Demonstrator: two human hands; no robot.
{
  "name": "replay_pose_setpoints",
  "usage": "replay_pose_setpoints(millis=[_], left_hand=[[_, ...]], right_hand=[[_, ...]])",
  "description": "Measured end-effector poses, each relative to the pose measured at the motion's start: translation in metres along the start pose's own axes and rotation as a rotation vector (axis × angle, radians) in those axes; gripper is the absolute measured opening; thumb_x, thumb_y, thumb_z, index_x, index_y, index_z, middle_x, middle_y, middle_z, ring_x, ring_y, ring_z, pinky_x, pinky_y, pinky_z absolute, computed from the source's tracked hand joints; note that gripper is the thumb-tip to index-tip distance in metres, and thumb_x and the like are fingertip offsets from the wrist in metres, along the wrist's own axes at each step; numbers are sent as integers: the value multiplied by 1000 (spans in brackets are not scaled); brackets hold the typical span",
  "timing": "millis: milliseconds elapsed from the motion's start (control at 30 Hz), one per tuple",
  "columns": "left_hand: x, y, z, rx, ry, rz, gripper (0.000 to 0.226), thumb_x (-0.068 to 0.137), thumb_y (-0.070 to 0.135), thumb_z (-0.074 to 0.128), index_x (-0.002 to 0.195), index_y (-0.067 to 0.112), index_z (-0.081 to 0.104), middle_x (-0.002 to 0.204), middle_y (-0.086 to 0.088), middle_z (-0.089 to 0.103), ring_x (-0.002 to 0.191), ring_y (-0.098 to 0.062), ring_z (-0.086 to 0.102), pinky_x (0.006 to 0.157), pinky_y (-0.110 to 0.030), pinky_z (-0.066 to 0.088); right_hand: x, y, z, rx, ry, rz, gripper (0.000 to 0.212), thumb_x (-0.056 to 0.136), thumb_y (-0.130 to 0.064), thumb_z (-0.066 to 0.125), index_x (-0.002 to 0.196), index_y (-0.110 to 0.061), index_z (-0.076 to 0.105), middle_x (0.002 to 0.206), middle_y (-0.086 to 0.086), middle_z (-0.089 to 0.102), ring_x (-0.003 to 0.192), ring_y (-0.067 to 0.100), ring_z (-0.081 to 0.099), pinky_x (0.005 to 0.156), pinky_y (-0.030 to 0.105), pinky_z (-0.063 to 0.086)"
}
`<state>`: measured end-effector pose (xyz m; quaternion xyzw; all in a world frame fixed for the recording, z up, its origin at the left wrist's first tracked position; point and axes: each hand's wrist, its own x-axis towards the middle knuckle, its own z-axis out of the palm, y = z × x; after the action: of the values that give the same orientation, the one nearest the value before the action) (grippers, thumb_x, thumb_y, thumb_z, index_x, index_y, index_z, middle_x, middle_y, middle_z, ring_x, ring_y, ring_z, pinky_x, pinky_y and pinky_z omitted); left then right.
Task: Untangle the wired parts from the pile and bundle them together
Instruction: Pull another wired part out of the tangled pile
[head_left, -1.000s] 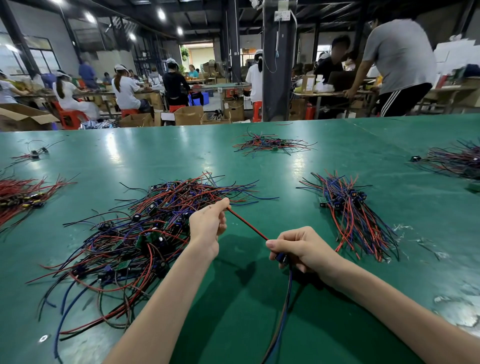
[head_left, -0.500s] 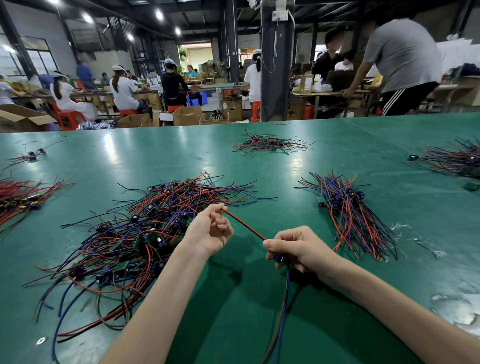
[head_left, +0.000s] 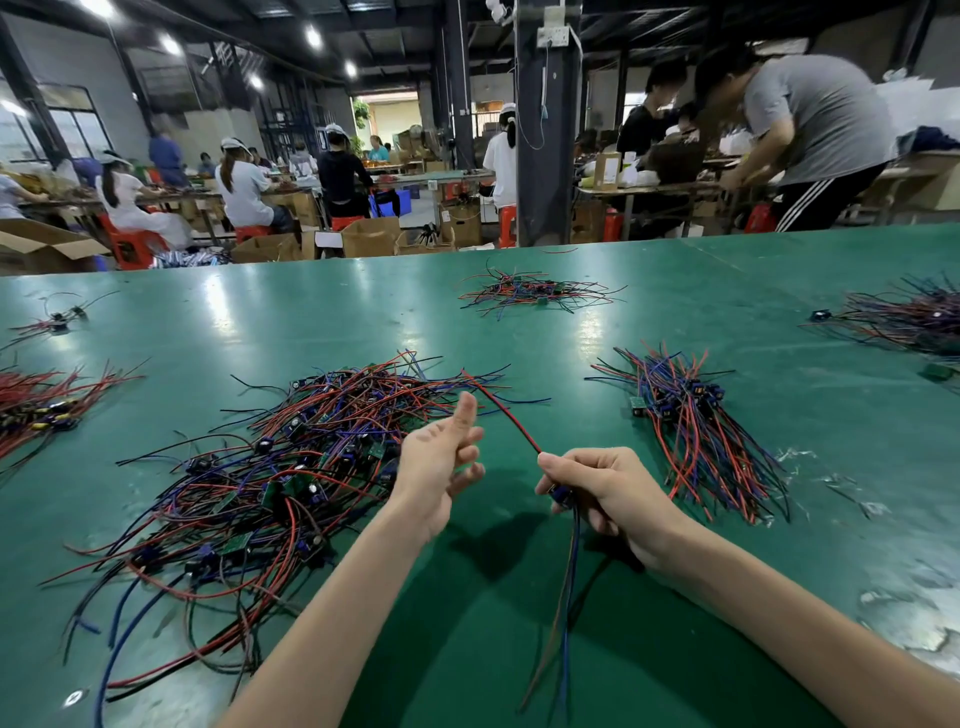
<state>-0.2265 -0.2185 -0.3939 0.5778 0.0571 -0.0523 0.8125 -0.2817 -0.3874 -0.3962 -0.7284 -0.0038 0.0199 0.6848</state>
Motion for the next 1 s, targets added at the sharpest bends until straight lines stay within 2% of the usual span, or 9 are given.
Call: replay_pose_setpoints(millis=[200, 333, 500, 600, 667, 767, 867, 933, 1000], left_hand=[[-19, -20, 18, 238, -390, -58, 19, 82, 25, 64, 84, 6, 61, 68, 2, 65, 54, -4, 55, 52, -15, 46], [-27, -29, 24, 268, -473, -11, 4, 88, 8, 61, 91, 8, 64, 70, 3, 66, 57, -4, 56, 56, -15, 43], [-29, -29, 25, 212, -466, -25, 6, 88, 11, 61, 89, 11, 67, 71, 6, 70, 57, -1, 58, 55, -12, 44], [-28, -30, 25, 203, -441, -20, 2, 85, 10, 64, 86, 8, 66, 75, 5, 70, 59, -3, 58, 56, -14, 44], [-29, -30, 27, 185, -412, 1, 4, 83, 10, 66, 86, 7, 66, 76, 2, 68, 58, -5, 56, 55, -16, 43], [-28, -25, 28, 135, -306, 36, 4, 83, 10, 68, 80, 10, 65, 65, 4, 65, 52, -4, 52, 49, -14, 41], [-24, -22, 26, 154, -200, 69, 7, 83, 13, 70, 78, 13, 65, 62, 8, 62, 57, -6, 52, 62, -24, 45], [-22, -21, 24, 172, -171, 68, 9, 83, 16, 71, 76, 15, 65, 65, 6, 60, 59, -7, 48, 71, -33, 44], [-21, -21, 22, 211, -169, 73, 9, 83, 18, 70, 76, 17, 65, 66, 7, 64, 58, -4, 51, 66, -26, 43]], right_hand=[[3, 2, -3, 145, 98, 48, 25, 84, -26, 68, 64, -10, 70, 43, -4, 51, 31, 3, 35, 32, 12, 22], [2, -2, -5, 341, 33, 85, 22, 84, -17, 66, 72, 0, 69, 50, 7, 62, 34, 10, 53, 33, 13, 39], [6, 0, -7, 417, 4, 137, 23, 81, -22, 67, 80, 1, 69, 63, 12, 67, 45, 16, 62, 40, 19, 48], [5, 0, -6, 372, 3, 124, 26, 75, -30, 67, 79, -4, 71, 61, 10, 65, 37, 12, 54, 32, 13, 36], [6, 2, -5, 300, 15, 111, 30, 77, -36, 64, 85, -9, 71, 67, 12, 59, 42, 15, 43, 30, 12, 22], [7, 2, -4, 261, 11, 162, 32, 89, -41, 54, 100, -12, 63, 83, 12, 59, 51, 19, 40, 32, 14, 20], [5, 3, -2, 225, -64, 186, 23, 90, -30, 57, 102, -10, 55, 82, 9, 68, 38, 10, 41, 29, 14, 23], [4, 4, 0, 212, -96, 176, 17, 89, -19, 60, 99, -6, 55, 75, 11, 65, 33, 9, 41, 27, 14, 23], [4, 5, 1, 222, -86, 163, 10, 89, -13, 60, 91, -5, 55, 65, 9, 57, 30, 7, 40, 27, 13, 23]])
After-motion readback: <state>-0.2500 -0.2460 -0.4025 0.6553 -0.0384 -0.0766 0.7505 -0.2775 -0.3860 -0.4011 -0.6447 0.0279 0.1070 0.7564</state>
